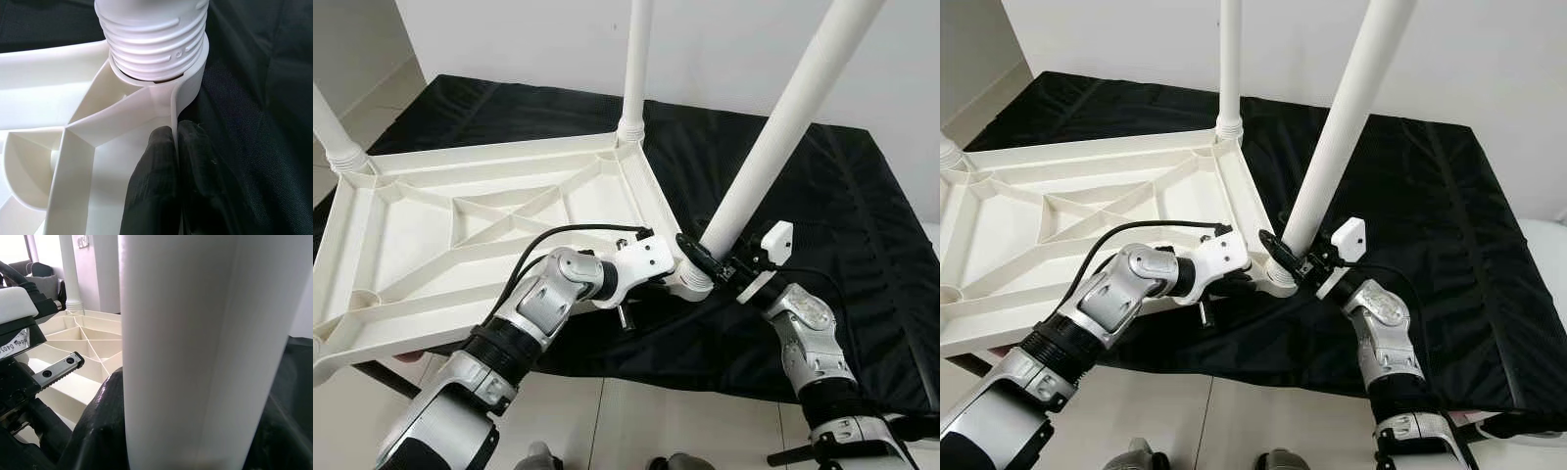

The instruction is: Building children table

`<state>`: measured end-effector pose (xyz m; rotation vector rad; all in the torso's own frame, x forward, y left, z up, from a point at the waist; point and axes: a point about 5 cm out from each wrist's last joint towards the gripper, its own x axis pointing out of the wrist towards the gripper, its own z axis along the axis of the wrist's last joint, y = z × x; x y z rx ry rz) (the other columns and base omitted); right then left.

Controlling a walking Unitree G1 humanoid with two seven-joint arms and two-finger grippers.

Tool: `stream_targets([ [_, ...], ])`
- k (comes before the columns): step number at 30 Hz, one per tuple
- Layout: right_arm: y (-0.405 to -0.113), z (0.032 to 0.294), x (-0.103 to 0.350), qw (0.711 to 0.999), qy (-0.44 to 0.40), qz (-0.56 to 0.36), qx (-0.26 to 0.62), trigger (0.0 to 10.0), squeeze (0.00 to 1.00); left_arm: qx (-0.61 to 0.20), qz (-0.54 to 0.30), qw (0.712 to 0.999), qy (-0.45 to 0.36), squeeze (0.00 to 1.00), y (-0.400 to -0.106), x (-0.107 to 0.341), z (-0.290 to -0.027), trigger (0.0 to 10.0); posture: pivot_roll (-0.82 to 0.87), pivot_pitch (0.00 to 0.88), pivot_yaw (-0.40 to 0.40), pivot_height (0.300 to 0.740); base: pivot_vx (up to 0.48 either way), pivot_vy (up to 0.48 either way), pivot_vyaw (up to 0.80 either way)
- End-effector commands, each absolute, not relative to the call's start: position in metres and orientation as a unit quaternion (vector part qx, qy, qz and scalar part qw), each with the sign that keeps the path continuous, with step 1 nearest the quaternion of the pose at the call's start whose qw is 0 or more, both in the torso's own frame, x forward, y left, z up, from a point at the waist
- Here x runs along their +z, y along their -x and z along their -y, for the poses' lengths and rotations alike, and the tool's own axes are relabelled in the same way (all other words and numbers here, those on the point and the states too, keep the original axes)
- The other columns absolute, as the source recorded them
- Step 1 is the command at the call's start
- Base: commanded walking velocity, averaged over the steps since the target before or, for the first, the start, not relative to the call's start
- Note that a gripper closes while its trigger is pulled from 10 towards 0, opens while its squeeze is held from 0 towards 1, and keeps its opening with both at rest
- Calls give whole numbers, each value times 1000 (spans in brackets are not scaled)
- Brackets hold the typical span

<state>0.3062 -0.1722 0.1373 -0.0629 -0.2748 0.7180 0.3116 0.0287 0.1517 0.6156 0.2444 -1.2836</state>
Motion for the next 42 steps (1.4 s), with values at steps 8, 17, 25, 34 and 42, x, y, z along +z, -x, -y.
stream_targets([
  [8, -294, 188, 96, 952, 19, 34, 302, 10000, 0, -610, -67, 736, -286, 0, -309, 173, -22, 10000, -50, 50, -13, 740, 0, 0, 0],
  [17, -290, 184, 96, 959, 12, 44, 281, 10000, 0, -607, -66, 739, -286, 0, -311, 175, -23, 10000, -53, 52, -10, 740, 0, 0, 0],
  [25, -288, 182, 99, 965, 16, 56, 254, 10000, 0, -608, -65, 737, -287, 0, -311, 176, -23, 10000, -56, 53, -6, 740, 0, 0, 0],
  [34, -286, 176, 100, 970, 15, 61, 234, 10000, 0, -608, -64, 738, -287, 0, -312, 177, -23, 10000, -58, 56, -6, 740, 0, 0, 0],
  [42, -286, 171, 101, 974, 19, 61, 219, 10000, 0, -607, -63, 738, -287, 0, -312, 178, -23, 10000, -56, 56, -7, 740, 0, 0, 0],
])
